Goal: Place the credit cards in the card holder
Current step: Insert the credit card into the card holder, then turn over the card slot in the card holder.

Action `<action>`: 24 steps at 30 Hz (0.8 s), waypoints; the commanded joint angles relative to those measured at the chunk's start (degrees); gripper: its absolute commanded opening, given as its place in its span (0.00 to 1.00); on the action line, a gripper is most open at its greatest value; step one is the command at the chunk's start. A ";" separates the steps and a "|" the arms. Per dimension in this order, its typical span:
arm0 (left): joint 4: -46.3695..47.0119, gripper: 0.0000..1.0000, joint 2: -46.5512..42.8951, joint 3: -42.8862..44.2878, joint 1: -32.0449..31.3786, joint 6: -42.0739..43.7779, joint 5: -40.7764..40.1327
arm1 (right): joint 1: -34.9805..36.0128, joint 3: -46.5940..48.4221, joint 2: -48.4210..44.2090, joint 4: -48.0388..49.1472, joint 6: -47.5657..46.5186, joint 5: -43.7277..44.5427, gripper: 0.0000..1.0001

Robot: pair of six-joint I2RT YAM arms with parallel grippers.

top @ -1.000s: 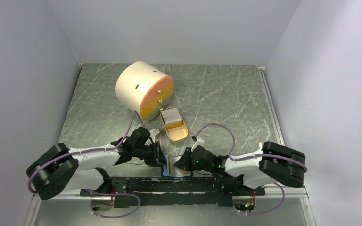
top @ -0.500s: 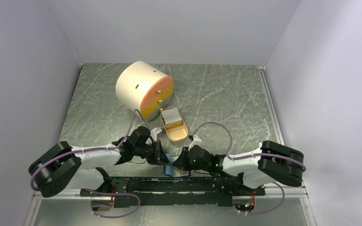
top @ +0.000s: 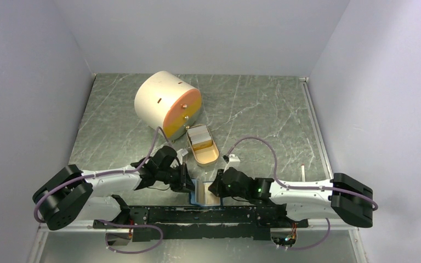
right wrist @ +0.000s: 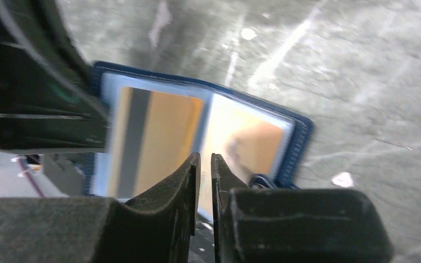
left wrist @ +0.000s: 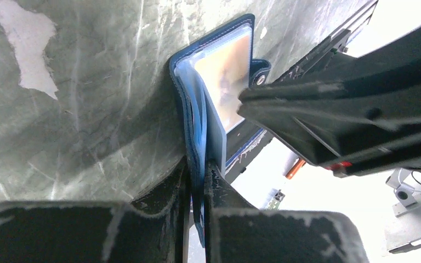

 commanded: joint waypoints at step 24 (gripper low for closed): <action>17.41 0.14 11.15 3.80 -1.65 -2.48 8.96 | 0.51 -4.56 10.99 7.59 2.06 2.52 0.17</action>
